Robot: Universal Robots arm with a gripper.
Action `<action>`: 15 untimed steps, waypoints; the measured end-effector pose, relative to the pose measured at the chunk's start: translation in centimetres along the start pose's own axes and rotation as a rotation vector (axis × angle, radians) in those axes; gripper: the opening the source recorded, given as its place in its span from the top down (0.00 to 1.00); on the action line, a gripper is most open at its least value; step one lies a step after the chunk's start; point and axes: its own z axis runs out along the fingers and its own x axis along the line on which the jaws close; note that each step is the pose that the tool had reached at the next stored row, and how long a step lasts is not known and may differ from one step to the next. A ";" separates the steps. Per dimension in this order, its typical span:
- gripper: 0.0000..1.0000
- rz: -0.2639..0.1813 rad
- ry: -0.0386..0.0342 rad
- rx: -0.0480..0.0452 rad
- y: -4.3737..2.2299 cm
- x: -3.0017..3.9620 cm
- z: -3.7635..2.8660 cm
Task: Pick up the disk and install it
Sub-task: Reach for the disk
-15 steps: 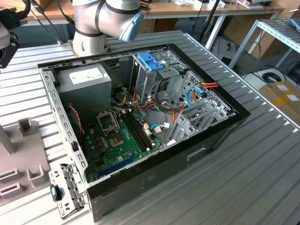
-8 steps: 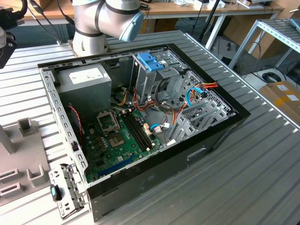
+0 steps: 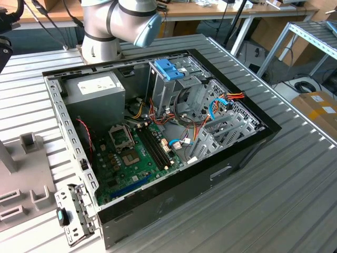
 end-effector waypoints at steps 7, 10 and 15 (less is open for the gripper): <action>0.89 0.000 0.0000 0.0000 -0.03 0.36 -0.01; 0.89 0.000 0.0000 0.0000 -0.04 0.51 -0.01; 0.89 0.000 -0.0001 0.0000 -0.06 0.80 -0.02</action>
